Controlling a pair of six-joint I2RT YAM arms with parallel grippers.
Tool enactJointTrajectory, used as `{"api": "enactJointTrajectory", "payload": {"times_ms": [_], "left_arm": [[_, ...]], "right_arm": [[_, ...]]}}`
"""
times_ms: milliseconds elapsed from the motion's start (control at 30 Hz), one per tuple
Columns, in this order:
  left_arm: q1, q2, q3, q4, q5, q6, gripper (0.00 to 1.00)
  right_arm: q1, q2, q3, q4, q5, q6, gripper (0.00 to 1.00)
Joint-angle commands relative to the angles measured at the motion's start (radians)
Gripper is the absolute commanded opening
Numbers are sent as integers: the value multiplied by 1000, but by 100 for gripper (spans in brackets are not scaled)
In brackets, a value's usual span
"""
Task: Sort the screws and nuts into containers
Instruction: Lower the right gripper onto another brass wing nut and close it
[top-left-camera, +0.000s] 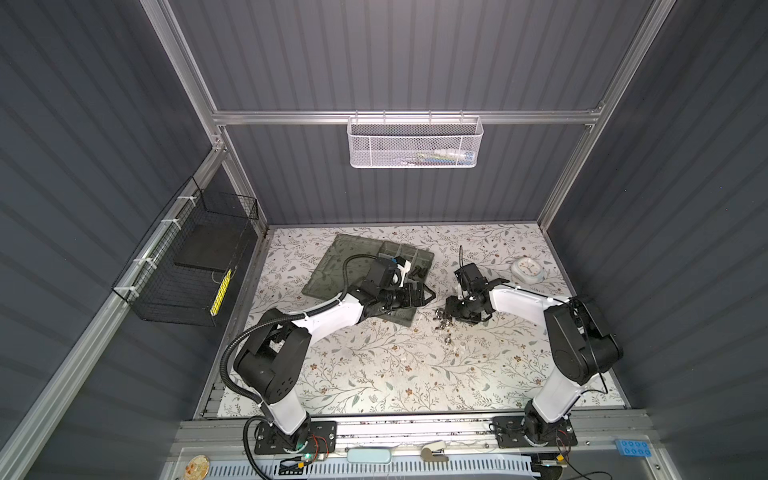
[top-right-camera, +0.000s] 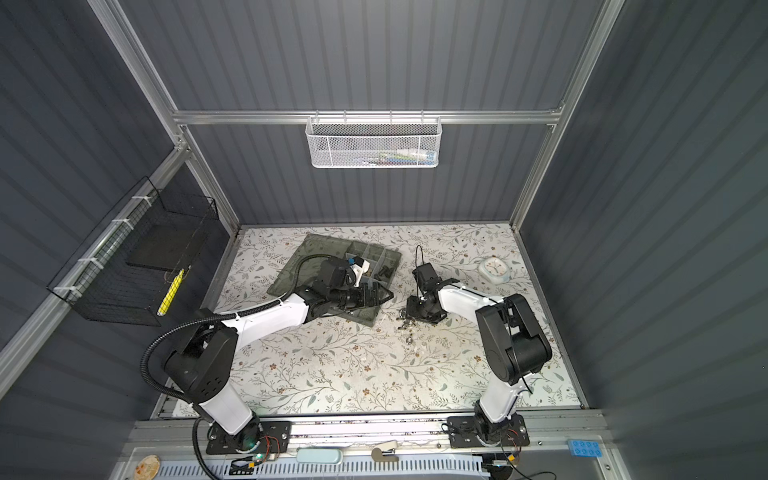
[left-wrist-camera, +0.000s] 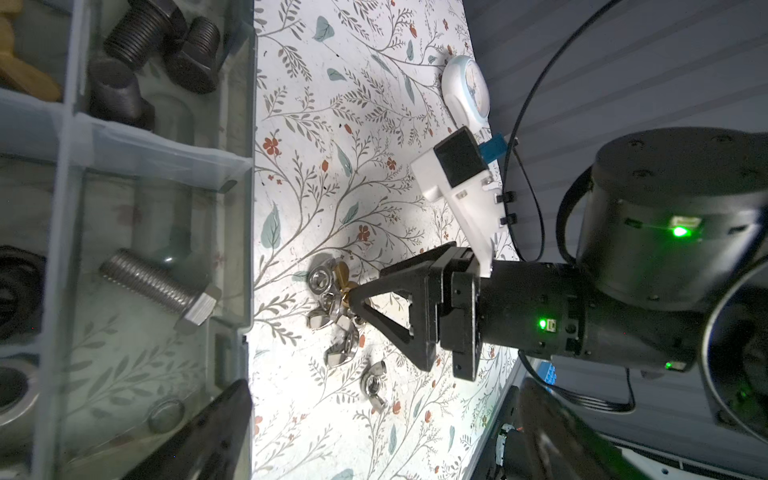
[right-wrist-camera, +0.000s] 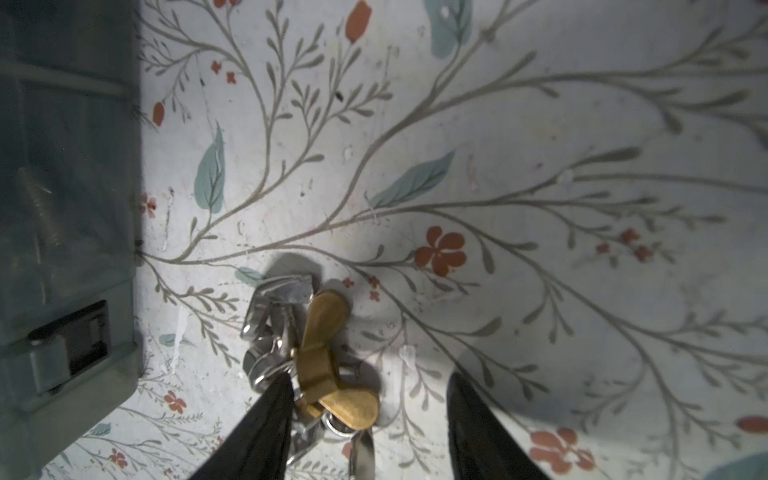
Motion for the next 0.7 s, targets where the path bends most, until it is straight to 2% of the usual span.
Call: {"api": "enactJointTrajectory", "payload": {"times_ms": [0, 667], "left_arm": [[-3, 12, 8, -10, -1, 9, 100], [-3, 13, 17, -15, 4, 15, 100]], "right_arm": [[2, 23, 25, -7, -13, -11, 56], [17, 77, 49, -16, -15, -16, 27]]}}
